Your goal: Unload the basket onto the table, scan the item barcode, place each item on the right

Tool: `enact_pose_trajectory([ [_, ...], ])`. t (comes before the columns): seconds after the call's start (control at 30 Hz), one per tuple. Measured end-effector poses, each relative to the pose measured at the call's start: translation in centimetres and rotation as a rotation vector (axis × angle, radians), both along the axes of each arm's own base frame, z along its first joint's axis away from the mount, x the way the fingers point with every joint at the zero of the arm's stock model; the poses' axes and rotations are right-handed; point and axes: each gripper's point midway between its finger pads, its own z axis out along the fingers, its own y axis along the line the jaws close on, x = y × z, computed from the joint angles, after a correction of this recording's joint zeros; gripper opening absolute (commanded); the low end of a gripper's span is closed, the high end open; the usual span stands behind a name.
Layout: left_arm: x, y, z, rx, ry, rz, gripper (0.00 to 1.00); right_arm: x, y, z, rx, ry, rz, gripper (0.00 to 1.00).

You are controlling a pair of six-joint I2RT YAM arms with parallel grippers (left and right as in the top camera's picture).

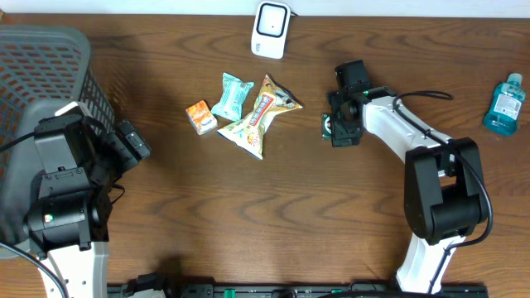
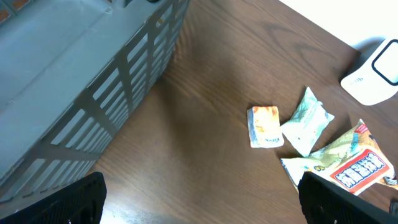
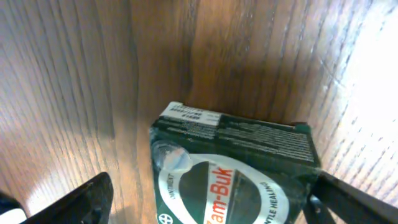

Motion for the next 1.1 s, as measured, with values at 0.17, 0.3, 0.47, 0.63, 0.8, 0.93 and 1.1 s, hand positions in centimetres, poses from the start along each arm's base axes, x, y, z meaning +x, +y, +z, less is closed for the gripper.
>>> enact_pose_trajectory([
  [0.17,0.0,0.0,0.0,0.000,0.000,0.000,0.98,0.0,-0.9,-0.1,-0.026,0.004,0.061,0.86],
  [0.3,0.0,0.0,0.0,0.000,0.000,0.000,0.98,-1.3,-2.6,-0.4,-0.060,0.068,0.098,0.86],
  [0.47,0.0,0.0,0.0,0.000,0.000,0.000,0.98,-1.8,-5.0,-0.6,-0.093,0.102,0.160,0.85],
  [0.63,0.0,0.0,0.0,0.000,0.000,0.000,0.98,-2.3,-5.8,-0.7,-0.074,0.123,0.222,0.84],
  [0.8,0.0,0.0,0.0,0.000,0.000,0.000,0.98,-1.7,-4.8,-0.4,0.002,0.090,0.263,0.84],
  [0.93,0.0,0.0,0.0,0.000,0.000,0.000,0.98,-0.4,-3.1,0.0,0.087,0.026,0.286,0.84],
  [1.1,0.0,0.0,0.0,0.000,0.000,0.000,0.98,0.3,-2.2,0.2,0.147,0.005,0.251,0.84],
])
